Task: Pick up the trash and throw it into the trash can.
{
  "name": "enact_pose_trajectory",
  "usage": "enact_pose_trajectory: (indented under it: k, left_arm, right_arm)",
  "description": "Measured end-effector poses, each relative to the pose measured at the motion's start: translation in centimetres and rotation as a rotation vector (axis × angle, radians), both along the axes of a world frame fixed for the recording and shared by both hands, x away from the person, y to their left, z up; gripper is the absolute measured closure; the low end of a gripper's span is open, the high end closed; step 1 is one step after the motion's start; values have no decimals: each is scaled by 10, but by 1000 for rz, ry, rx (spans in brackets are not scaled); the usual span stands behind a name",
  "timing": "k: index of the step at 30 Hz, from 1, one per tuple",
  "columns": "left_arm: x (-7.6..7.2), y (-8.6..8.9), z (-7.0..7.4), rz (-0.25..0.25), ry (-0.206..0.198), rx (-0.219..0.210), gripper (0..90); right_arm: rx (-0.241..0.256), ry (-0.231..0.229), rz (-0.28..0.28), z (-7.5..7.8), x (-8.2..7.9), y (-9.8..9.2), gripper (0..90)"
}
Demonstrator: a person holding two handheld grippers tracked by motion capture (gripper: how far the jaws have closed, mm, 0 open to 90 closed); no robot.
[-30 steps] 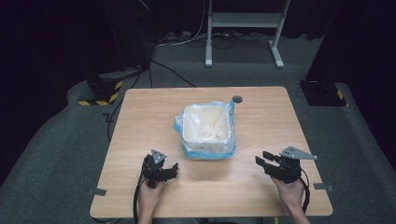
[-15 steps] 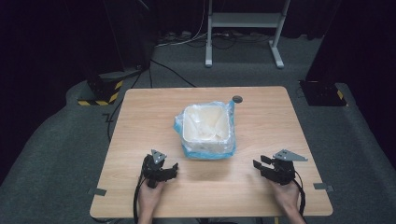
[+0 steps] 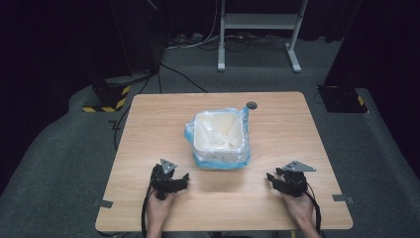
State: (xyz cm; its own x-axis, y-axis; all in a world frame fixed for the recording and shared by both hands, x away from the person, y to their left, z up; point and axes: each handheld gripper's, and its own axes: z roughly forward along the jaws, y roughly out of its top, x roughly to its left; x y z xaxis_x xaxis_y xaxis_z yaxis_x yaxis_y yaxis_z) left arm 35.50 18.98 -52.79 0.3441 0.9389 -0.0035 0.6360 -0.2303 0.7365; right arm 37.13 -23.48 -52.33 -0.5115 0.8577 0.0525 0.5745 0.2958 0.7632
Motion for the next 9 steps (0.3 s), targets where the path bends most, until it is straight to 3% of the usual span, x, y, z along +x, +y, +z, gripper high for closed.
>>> enact_pose_trajectory:
  k: [4, 7, 9]
  left_arm:
    - [0, 0, 0, 1, 0, -1, 197]
    - [0, 0, 0, 0, -1, 2, 197]
    - [0, 0, 0, 1, 0, -1, 197]
  right_arm:
    - [-11, -3, 7, 0, 0, 1, 469]
    - [-66, -24, 20, -1, -2, 6, 439]
    - [-58, -19, 21, 0, -2, 6, 434]
